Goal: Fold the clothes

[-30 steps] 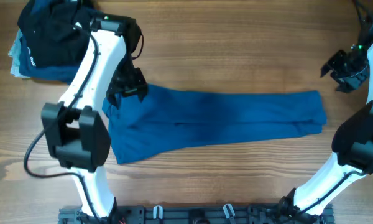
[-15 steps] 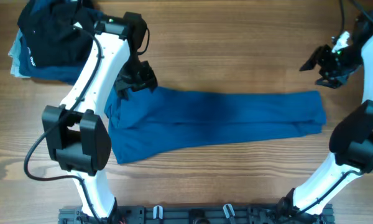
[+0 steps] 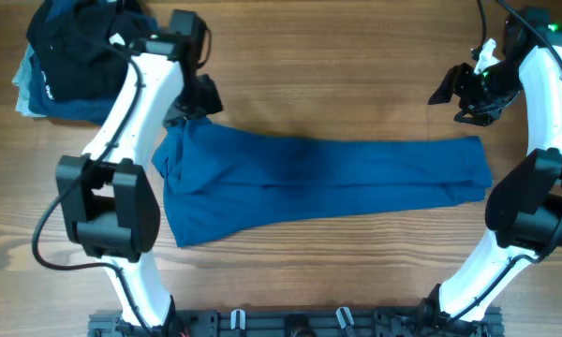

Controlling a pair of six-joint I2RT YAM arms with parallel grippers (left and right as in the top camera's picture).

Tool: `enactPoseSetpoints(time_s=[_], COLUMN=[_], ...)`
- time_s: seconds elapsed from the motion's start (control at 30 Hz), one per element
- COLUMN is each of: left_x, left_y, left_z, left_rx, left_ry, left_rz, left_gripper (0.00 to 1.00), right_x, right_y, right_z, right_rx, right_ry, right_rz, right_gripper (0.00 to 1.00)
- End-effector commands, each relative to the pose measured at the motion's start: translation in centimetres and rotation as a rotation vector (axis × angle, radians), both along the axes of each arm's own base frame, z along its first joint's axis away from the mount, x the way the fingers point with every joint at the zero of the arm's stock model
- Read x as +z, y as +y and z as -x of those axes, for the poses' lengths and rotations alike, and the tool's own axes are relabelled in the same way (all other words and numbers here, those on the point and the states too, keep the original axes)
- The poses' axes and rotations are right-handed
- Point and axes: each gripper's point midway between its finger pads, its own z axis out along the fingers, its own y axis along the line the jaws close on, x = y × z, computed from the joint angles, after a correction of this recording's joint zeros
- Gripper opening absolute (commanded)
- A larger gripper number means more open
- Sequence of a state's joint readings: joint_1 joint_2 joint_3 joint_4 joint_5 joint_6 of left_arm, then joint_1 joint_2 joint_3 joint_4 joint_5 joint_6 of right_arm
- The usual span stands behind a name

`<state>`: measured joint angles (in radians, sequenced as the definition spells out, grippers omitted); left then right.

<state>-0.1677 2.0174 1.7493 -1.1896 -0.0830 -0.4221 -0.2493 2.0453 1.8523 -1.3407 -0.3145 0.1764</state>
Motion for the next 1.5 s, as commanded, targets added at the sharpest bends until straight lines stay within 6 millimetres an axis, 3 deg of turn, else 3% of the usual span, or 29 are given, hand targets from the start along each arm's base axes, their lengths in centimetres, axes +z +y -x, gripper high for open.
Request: enactPoseSetpoints(time_s=[0.0,0.43,0.5,0.63,0.67,0.8,1.03,1.27,1.47], left_x=[-1.8,-6.4,-6.8,-6.7,-6.7,-5.6,-1.0,0.7,1.5], left_y=[0.7,-0.3,-0.3,-0.2,-0.2,0.0,-1.1,-0.9,-1.2], left_z=[-0.1,-0.1,0.1,0.6,1.0,2.4,3.6,8.8,11.6], left_rx=[-0.074,-0.175,-0.175,-0.174,-0.173,-0.163,-0.139,-0.019,-0.028], left_ry=[0.045,0.139,0.149,0.172,0.188,0.230,0.178,0.367,0.486], left_rz=[0.047,0.082,0.082,0.081,0.080,0.079,0.153,0.162,0.160], left_gripper=[0.71,0.71,0.57,0.06,0.04,0.04,0.04,0.04,0.04], right_x=[1.7,1.7,1.7,1.7,1.7,1.7,1.7,1.7,1.7], right_y=[0.3,0.3,0.3,0.3,0.3,0.3,0.3,0.3,0.3], right_z=[-0.6,-0.6,-0.6,-0.6,-0.6,-0.6,-0.4,-0.4,-0.4], right_rx=[0.027,0.027,0.026,0.027,0.026,0.026,0.027,0.027,0.027], right_ry=[-0.063,-0.061,-0.061,-0.062,-0.062,-0.062,-0.054,-0.055,-0.055], right_rz=[0.001,0.001,0.001,0.001,0.001,0.001,-0.001,-0.001,-0.001], right_gripper=[0.65,0.65,0.65,0.65,0.65,0.65,0.65,0.65,0.65])
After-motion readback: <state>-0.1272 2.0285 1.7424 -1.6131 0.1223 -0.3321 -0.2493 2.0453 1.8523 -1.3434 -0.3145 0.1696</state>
